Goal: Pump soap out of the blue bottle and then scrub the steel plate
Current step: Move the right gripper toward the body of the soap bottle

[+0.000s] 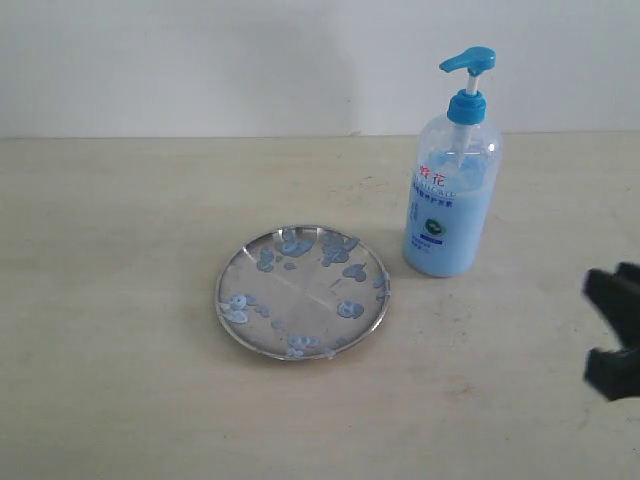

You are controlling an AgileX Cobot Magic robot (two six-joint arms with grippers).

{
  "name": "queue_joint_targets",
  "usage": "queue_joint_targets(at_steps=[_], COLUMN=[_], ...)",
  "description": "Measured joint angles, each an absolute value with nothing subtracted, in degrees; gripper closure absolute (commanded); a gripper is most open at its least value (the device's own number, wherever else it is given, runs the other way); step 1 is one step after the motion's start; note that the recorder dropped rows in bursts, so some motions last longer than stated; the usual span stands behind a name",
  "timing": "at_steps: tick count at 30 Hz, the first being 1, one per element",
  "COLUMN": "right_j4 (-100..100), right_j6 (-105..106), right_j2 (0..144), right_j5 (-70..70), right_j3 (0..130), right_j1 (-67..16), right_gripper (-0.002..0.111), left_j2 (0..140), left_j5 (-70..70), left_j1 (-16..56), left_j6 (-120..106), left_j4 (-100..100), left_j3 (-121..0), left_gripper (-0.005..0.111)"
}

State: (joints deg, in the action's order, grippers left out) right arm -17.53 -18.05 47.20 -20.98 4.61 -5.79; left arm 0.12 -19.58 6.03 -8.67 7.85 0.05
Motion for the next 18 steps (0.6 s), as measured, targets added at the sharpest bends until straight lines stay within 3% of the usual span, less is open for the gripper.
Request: queue_joint_targets(at_steps=[1, 3, 10, 18], right_j4=[-18.6, -19.0, -11.2, -9.7], right_j6=[-14.8, -7.5, 1.6, 4.1], right_j2=[52.7, 63.1, 83.0, 94.3], right_j5=[-24.4, -34.8, -46.6, -50.4], right_j3=[4.6, 4.6, 10.6, 21.4], right_j1=[-7.2, -8.7, -9.1, -9.1], right_gripper=[0.038, 0.003, 0.004, 0.004], left_j2=[0.1, 0.1, 0.1, 0.1], left_j5=[-19.6, -19.6, -19.6, -19.6], left_j1=[6.5, 7.0, 7.1, 7.1], left_j6=[-8.7, -8.7, -8.7, -8.7], left_j4=[7.9, 7.9, 7.9, 7.9], left_j3=[0.1, 0.1, 0.1, 0.1], left_gripper=[0.102, 0.102, 0.102, 0.102])
